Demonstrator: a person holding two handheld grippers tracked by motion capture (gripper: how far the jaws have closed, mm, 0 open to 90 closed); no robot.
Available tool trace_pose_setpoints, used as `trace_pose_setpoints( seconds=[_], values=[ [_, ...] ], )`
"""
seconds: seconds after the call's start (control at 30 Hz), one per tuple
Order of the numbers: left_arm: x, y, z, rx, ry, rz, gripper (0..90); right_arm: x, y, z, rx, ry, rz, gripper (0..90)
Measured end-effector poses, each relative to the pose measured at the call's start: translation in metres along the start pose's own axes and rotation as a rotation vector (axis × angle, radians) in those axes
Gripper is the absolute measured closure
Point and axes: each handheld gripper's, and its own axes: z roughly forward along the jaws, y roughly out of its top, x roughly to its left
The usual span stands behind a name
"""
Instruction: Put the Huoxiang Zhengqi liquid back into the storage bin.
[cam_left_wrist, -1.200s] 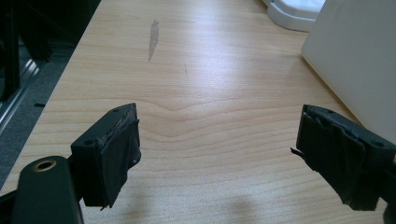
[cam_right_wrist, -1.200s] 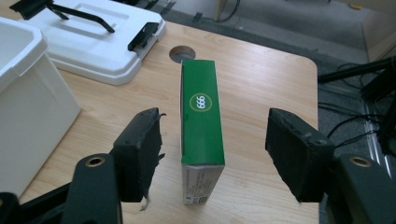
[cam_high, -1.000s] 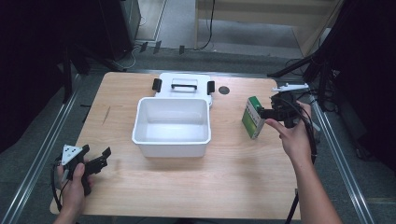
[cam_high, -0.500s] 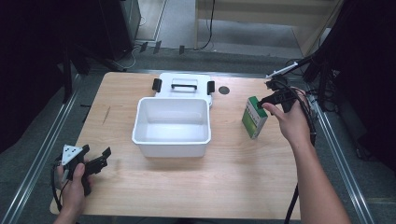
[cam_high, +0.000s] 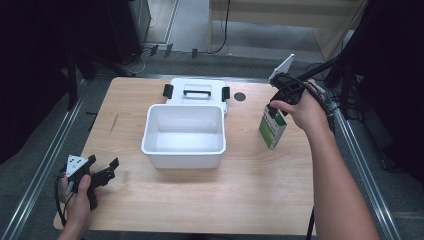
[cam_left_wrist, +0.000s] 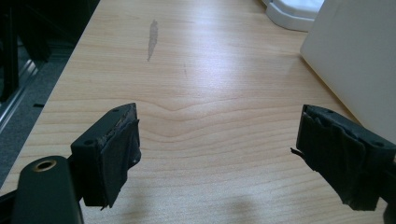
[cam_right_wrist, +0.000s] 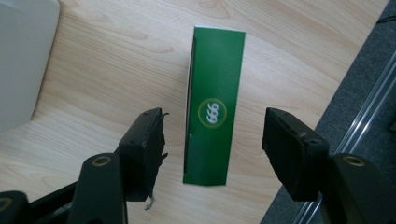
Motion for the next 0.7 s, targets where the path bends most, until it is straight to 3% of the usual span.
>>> trace_pose_setpoints(
  seconds=[0.07, 0.13, 0.33, 0.53, 0.7],
  values=[
    [0.000, 0.000, 0.000, 0.000, 0.000, -0.001, 14.0, 0.000, 0.003, 0.004, 0.013, -0.010, 0.010, 38.9],
    [0.000, 0.000, 0.000, -0.001, -0.002, -0.002, 14.0, 0.000, 0.008, 0.012, 0.036, -0.053, 0.030, 40.9],
    [0.000, 0.000, 0.000, -0.002, -0.002, -0.004, 14.0, 0.001, 0.012, 0.019, 0.067, -0.038, 0.063, 45.9],
    [0.000, 0.000, 0.000, -0.001, -0.001, -0.003, 14.0, 0.003, 0.012, 0.030, 0.126, -0.009, 0.041, 51.6],
    [0.000, 0.000, 0.000, -0.001, -0.001, -0.003, 14.0, 0.002, 0.012, 0.034, 0.117, -0.006, 0.052, 55.2]
  ],
)
